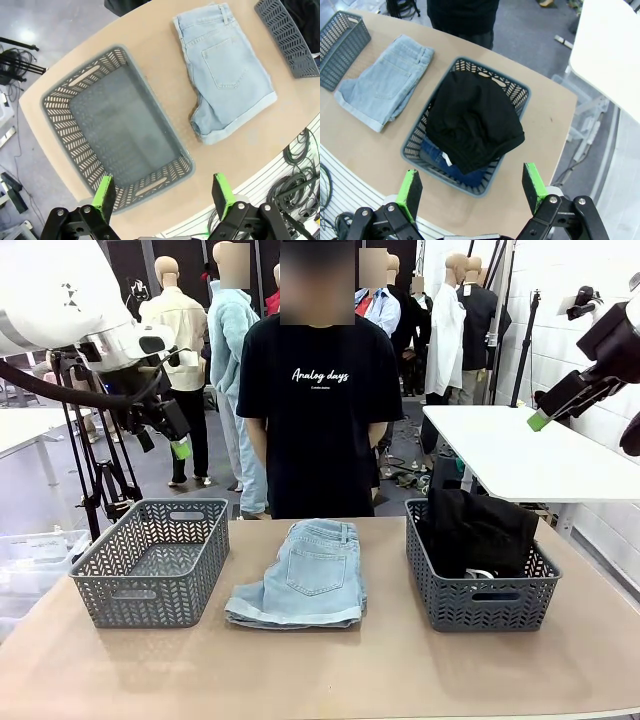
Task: Sort the tops and bottoms.
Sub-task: Lift clothes from the center of the table with your right hand.
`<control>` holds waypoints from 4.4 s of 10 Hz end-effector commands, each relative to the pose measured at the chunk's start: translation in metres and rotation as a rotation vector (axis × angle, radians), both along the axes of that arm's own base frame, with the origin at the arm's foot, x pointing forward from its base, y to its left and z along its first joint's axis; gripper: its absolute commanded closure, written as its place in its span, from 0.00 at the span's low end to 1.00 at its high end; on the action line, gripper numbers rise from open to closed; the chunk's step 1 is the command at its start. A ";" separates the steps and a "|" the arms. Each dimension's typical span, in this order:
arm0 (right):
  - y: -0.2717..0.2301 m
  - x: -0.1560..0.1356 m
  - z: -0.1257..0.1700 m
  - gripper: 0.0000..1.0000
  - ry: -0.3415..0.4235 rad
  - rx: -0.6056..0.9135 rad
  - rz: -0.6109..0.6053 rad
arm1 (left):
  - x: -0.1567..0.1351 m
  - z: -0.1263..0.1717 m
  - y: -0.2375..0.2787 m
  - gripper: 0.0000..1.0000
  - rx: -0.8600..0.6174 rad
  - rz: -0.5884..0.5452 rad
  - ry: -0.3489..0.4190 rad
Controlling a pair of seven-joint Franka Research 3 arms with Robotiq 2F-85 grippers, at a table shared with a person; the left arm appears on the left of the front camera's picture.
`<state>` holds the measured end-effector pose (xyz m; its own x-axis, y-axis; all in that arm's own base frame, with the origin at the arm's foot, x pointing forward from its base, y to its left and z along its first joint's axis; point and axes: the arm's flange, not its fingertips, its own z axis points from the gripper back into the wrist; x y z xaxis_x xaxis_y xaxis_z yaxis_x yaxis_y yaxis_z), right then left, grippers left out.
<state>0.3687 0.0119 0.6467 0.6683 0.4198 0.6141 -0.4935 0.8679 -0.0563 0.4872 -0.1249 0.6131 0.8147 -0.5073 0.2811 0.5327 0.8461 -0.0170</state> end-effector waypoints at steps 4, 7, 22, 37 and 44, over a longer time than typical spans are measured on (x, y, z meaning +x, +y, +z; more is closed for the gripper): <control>0.000 0.000 -0.001 0.00 0.000 -0.015 0.001 | -0.001 0.003 0.001 0.00 -0.003 0.002 -0.012; 0.000 0.000 -0.001 0.00 0.000 -0.015 0.001 | -0.001 0.003 0.001 0.00 -0.003 0.002 -0.012; 0.198 0.057 -0.035 0.00 0.203 0.050 0.314 | -0.001 0.003 0.001 0.00 -0.003 0.002 -0.012; 0.397 0.146 -0.195 0.00 0.263 0.104 0.180 | -0.001 0.003 0.001 0.00 -0.003 0.002 -0.012; 0.414 0.163 -0.243 0.00 0.165 0.136 0.061 | -0.001 0.003 0.001 0.00 -0.003 0.002 -0.012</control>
